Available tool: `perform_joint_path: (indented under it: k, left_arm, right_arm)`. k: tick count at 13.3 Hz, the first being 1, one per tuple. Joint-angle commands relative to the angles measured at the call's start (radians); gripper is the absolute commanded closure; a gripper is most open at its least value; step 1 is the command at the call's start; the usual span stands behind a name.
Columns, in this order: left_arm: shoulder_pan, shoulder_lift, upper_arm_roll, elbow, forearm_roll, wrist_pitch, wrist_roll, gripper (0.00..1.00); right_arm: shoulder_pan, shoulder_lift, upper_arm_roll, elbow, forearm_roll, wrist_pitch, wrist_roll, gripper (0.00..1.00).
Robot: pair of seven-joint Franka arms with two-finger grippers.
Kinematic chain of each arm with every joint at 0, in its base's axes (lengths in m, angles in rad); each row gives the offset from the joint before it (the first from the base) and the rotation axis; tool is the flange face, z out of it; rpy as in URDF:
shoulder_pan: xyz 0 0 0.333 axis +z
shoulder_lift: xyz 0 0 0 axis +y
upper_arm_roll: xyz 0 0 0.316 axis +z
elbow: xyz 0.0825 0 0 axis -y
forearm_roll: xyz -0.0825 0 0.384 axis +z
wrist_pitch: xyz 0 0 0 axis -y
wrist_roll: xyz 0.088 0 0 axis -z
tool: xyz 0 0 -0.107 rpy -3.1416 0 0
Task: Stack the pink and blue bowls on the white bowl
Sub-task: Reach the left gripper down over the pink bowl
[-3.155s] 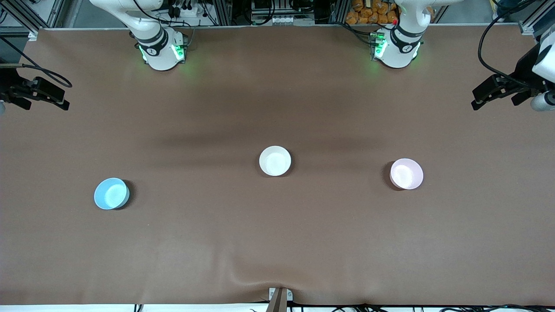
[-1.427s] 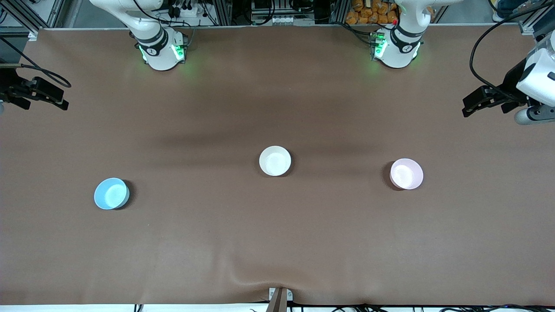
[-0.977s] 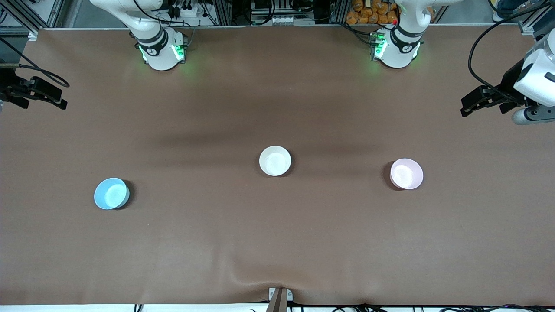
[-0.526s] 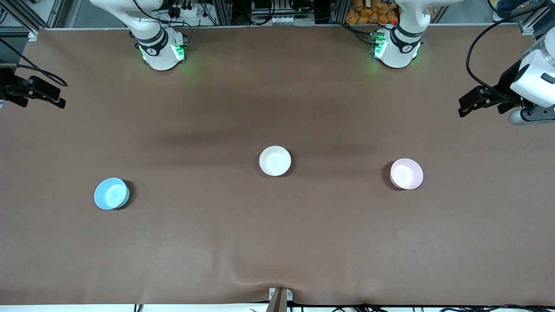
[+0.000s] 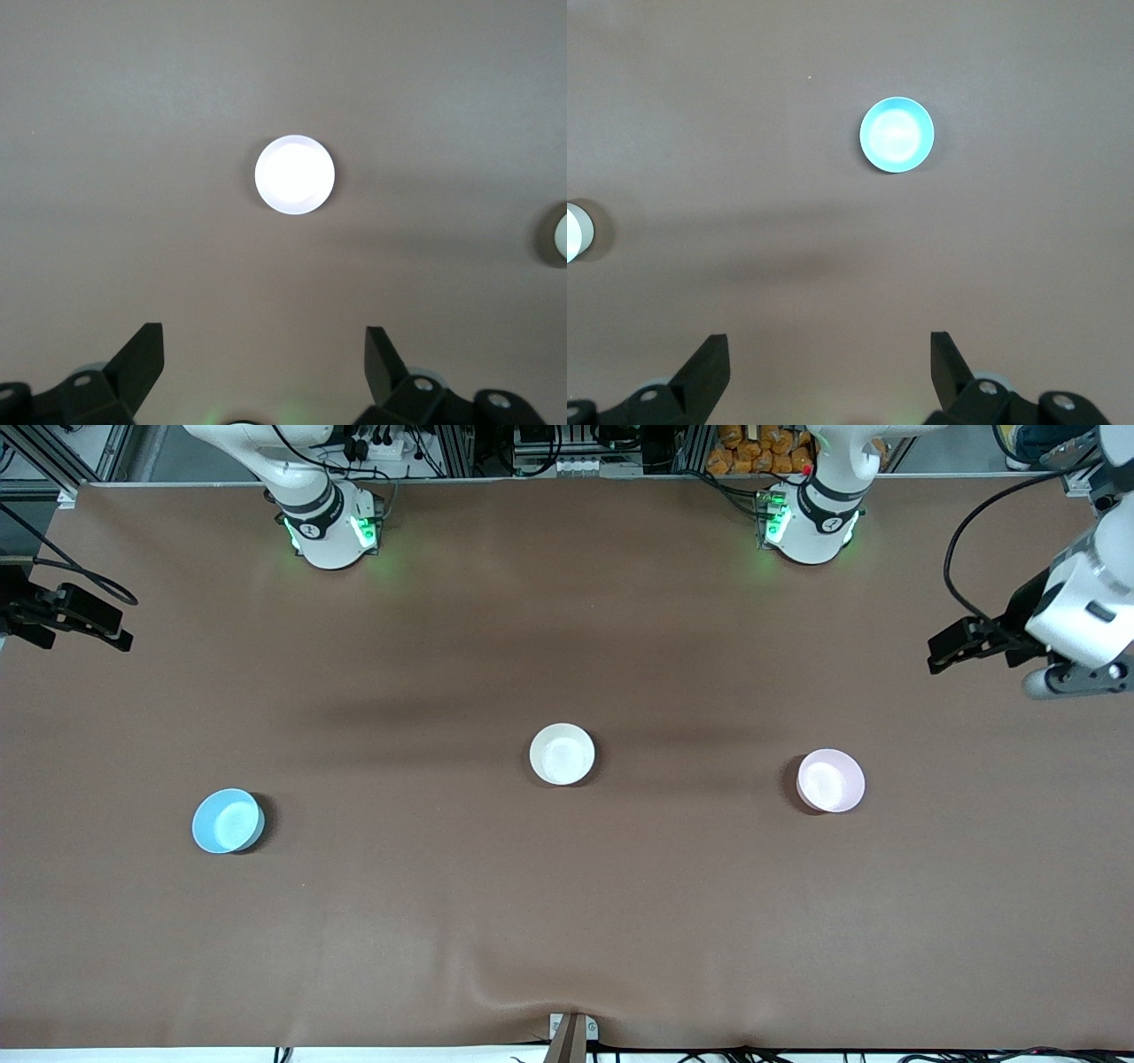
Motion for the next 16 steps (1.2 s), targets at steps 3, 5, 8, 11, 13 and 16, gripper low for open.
perform_joint_path:
  k: [3, 5, 8, 11, 13, 16]
  left_arm:
    - [0.001, 0.029, -0.001, -0.211, 0.003, 0.283, 0.02, 0.0]
    - [-0.005, 0.07, -0.003, -0.285, 0.005, 0.415, 0.02, 0.0]
    - [-0.011, 0.169, -0.007, -0.316, 0.006, 0.511, 0.005, 0.0]
    - [-0.008, 0.242, -0.007, -0.339, 0.006, 0.575, 0.003, 0.0]
    - [-0.002, 0.288, -0.007, -0.339, 0.006, 0.604, 0.003, 0.0]
    - [0.037, 0.339, -0.003, -0.342, 0.019, 0.63, 0.005, 0.0]
  right_arm:
    - [-0.007, -0.02, 0.007, -0.021, 0.002, 0.009, 0.003, 0.0]
    - [-0.006, -0.02, 0.005, -0.021, 0.0, 0.009, 0.003, 0.0]
    - [-0.007, -0.02, 0.005, -0.019, 0.0, 0.009, 0.003, 0.0]
    - [-0.007, -0.019, 0.005, -0.019, 0.0, 0.009, 0.003, 0.0]
    - [-0.007, -0.019, 0.005, -0.019, 0.002, 0.011, 0.003, 0.0]
    - [-0.007, -0.019, 0.005, -0.019, 0.002, 0.011, 0.003, 0.0]
